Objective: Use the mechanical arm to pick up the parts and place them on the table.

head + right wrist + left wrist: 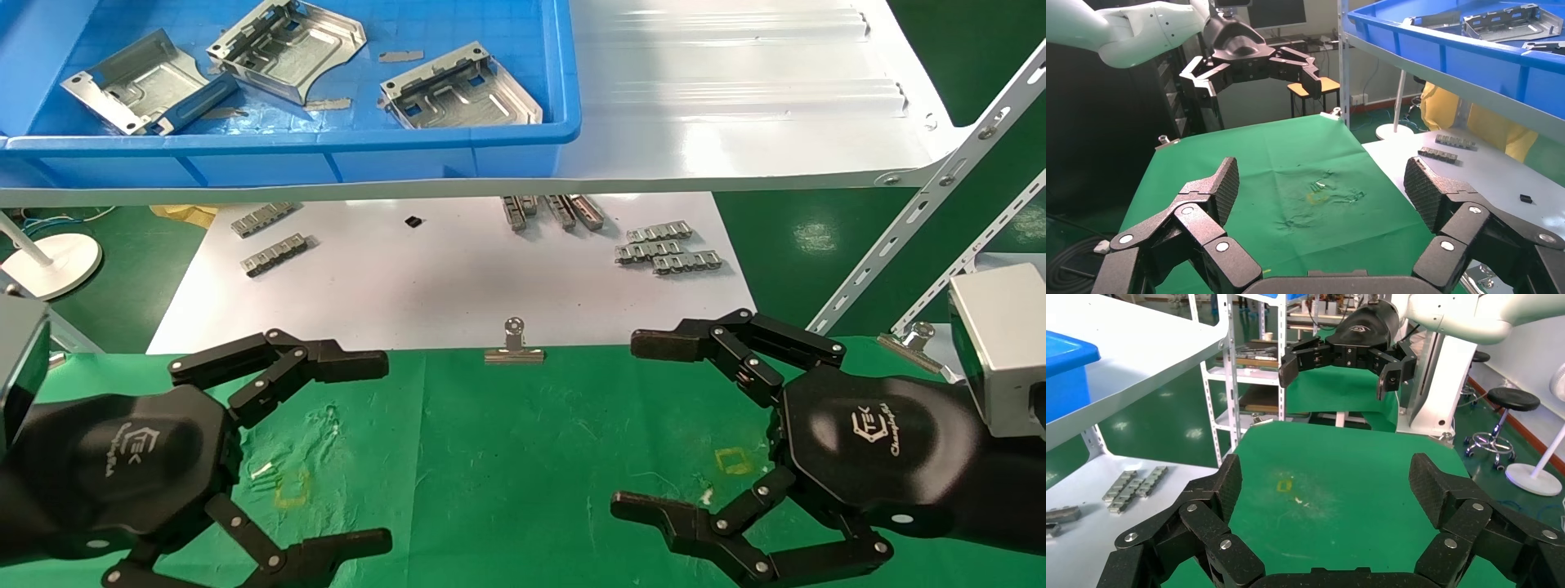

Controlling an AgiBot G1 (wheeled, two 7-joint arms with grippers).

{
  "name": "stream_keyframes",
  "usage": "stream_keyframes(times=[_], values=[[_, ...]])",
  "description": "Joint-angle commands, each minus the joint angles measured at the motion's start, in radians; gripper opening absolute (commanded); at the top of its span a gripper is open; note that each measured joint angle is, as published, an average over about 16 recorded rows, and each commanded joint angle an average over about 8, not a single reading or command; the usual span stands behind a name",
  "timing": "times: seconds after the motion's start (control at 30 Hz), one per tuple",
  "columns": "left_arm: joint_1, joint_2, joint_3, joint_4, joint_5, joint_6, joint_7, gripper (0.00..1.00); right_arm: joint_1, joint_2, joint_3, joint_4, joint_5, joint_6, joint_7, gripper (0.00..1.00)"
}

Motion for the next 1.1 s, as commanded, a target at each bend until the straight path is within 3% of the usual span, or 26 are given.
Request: stream_keyframes(times=[0.03,0.1,0.13,0.37,0.4,1.1], values=[[0.000,0.000,0.000,0.000,0.000,0.000,0.000,1.00,0.000,0.000,0.000,0.000,0.000,0.000,0.000,1.00],[0.000,0.000,0.000,0.000,0.000,0.000,0.000,1.00,0.000,0.000,0.000,0.000,0.000,0.000,0.000,1.00],[0.000,0.000,0.000,0.000,0.000,0.000,0.000,1.00,0.000,0.000,0.000,0.000,0.000,0.000,0.000,0.93],[0.000,0.000,0.000,0.000,0.000,0.000,0.000,1.00,0.000,0.000,0.000,0.000,0.000,0.000,0.000,0.06],[0.000,0.000,0.000,0.000,0.000,0.000,0.000,1.00,0.000,0.000,0.000,0.000,0.000,0.000,0.000,0.00],[0.000,0.000,0.000,0.000,0.000,0.000,0.000,1.00,0.000,0.000,0.000,0.000,0.000,0.000,0.000,0.00]])
